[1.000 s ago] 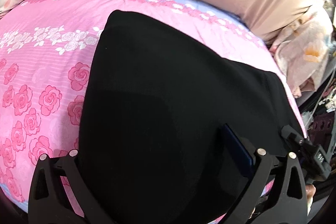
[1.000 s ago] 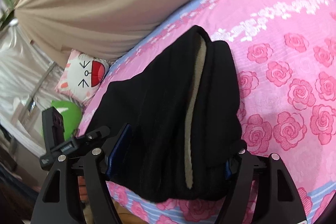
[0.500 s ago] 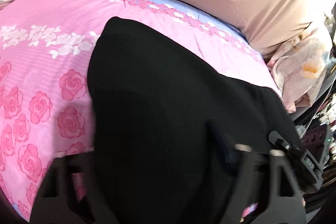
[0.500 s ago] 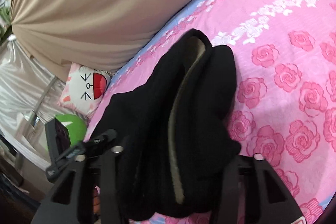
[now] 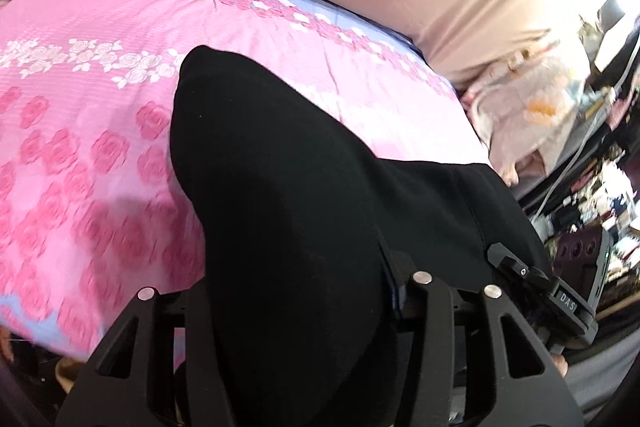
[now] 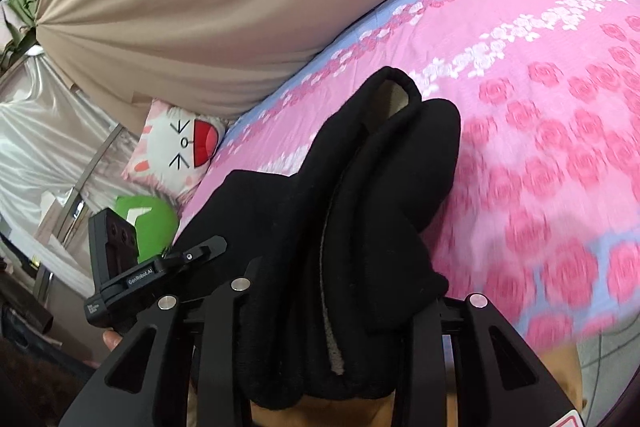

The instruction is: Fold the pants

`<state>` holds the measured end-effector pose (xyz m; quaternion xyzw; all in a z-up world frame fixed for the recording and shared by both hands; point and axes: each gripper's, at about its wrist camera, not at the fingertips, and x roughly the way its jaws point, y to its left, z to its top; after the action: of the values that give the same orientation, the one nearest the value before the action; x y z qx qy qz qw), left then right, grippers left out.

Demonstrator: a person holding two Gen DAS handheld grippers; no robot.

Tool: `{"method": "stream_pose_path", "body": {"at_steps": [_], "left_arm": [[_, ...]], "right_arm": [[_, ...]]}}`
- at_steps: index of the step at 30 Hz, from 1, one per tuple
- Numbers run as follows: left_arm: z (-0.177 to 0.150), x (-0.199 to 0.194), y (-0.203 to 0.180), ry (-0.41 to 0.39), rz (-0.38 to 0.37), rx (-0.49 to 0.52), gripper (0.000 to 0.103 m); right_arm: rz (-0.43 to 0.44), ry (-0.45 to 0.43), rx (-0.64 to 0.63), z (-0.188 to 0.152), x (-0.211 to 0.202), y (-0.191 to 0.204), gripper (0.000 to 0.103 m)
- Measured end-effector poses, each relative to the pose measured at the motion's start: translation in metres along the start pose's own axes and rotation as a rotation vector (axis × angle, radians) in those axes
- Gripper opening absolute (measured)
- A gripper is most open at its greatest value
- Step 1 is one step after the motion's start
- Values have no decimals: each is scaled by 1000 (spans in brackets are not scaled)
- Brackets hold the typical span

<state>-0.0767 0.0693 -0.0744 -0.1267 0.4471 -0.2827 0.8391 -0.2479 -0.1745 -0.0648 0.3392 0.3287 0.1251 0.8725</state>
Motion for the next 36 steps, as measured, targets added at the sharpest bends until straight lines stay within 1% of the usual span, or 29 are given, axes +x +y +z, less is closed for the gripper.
{"method": "stream_pose_path", "body": {"at_steps": [4, 6, 8, 11, 13, 15, 17, 20, 24, 27, 30, 33, 36], "left_arm": [[-16, -26, -16, -3, 31, 48, 46], [-19, -40, -24, -13, 32, 68, 46], [-18, -56, -32, -37, 29, 91, 46], [-10, -86, -45, -107, 20, 129, 45], [0, -106, -56, -175, 16, 165, 44], [13, -130, -68, -255, 8, 206, 40], [26, -145, -78, -312, -1, 233, 36], [49, -166, -92, -404, -16, 274, 36], [83, -181, -111, -510, -12, 336, 36], [108, -187, -118, -559, -28, 358, 36], [141, -184, -126, -601, -35, 379, 36], [177, -169, -132, -625, -18, 400, 36], [203, -149, -131, -626, 10, 405, 36]], "right_arm": [[-5, 6, -28, -18, -17, 18, 31], [-4, -6, -47, -21, -25, 28, 31], [16, -26, -73, -20, -36, 43, 31], [38, -69, -119, -12, -51, 62, 31], [55, -105, -148, -3, -60, 75, 31], [71, -152, -191, 10, -70, 91, 31], [82, -201, -235, 25, -78, 107, 31], [107, -274, -289, 49, -88, 129, 31], [125, -369, -356, 84, -96, 153, 31], [139, -430, -392, 113, -97, 166, 31], [155, -485, -418, 144, -95, 175, 31], [156, -519, -443, 177, -83, 179, 31], [154, -524, -437, 208, -62, 174, 31]]}}
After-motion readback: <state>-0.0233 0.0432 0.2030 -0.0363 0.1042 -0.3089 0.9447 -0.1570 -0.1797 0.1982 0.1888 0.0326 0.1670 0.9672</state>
